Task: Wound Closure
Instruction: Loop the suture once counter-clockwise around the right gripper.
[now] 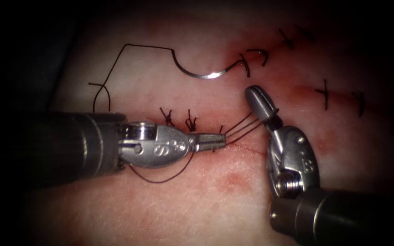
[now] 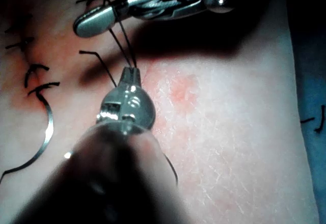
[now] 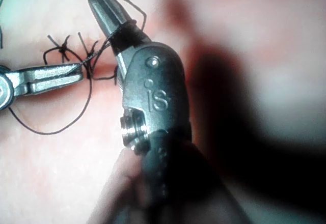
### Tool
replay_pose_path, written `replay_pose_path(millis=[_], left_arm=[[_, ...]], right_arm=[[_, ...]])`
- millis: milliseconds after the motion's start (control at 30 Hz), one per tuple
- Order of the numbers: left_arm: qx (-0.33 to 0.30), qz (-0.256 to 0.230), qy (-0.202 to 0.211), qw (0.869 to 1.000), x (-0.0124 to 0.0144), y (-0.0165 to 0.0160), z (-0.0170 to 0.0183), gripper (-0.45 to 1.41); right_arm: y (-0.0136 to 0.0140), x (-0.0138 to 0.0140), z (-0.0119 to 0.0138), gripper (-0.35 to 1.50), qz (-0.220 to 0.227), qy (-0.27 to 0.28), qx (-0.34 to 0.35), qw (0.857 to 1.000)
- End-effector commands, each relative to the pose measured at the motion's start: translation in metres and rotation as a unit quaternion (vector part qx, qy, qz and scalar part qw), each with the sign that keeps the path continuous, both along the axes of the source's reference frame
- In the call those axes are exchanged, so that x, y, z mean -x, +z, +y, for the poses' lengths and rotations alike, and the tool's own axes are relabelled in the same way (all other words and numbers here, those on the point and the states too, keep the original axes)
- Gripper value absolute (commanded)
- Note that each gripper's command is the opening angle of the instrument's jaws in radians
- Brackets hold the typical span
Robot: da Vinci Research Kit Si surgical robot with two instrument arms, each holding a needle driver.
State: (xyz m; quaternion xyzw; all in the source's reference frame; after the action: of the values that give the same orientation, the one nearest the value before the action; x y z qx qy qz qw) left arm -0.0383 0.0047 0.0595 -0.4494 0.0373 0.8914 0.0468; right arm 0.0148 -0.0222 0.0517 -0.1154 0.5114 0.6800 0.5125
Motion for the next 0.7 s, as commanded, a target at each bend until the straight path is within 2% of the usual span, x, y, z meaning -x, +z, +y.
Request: replay_pose_path(millis=[33, 67, 100, 200, 267, 300, 600, 700], left_arm=[[0.001, 0.0, 0.001, 1.0, 0.0007, 0.0008, 0.0, -0.45], [0.003, 0.001, 0.002, 1.0, 0.0008, 0.0009, 0.0002, -0.45], [0.003, 0.001, 0.002, 1.0, 0.0008, 0.0009, 0.0002, -0.45], [0.005, 0.001, 0.003, 1.0, 0.001, 0.0011, 0.0005, -0.45], [0.004, 0.001, 0.002, 1.0, 0.0011, 0.0012, 0.0007, -0.45], [0.006, 0.002, 0.004, 1.0, 0.0012, 0.0013, 0.0009, -0.45], [0.008, 0.004, 0.008, 1.0, 0.0014, 0.0024, 0.001, -0.45], [0.007, 0.007, 0.013, 1.0, 0.0014, 0.0026, 0.0006, -0.45]], right_arm=[[0.0013, -0.0002, -0.001, -0.18, 0.004, 0.004, -0.011, 1.0], [0.0018, 0.0002, -0.0015, 0.05, 0.005, 0.008, -0.017, 1.0], [0.0018, 0.0002, -0.0015, 0.05, 0.005, 0.008, -0.017, 1.0], [0.0023, 0.0004, -0.0021, 0.34, 0.016, 0.015, -0.03, 0.999], [0.0028, 0.0005, -0.0024, 0.74, 0.02, 0.014, -0.034, 0.999], [0.0029, 0.0005, -0.0024, 0.83, 0.019, 0.014, -0.033, 0.999], [0.0044, 0.0005, -0.0022, 1.08, 0.021, 0.016, -0.041, 0.999], [0.0052, 0.0005, -0.0015, 1.06, 0.026, 0.022, -0.05, 0.998]])
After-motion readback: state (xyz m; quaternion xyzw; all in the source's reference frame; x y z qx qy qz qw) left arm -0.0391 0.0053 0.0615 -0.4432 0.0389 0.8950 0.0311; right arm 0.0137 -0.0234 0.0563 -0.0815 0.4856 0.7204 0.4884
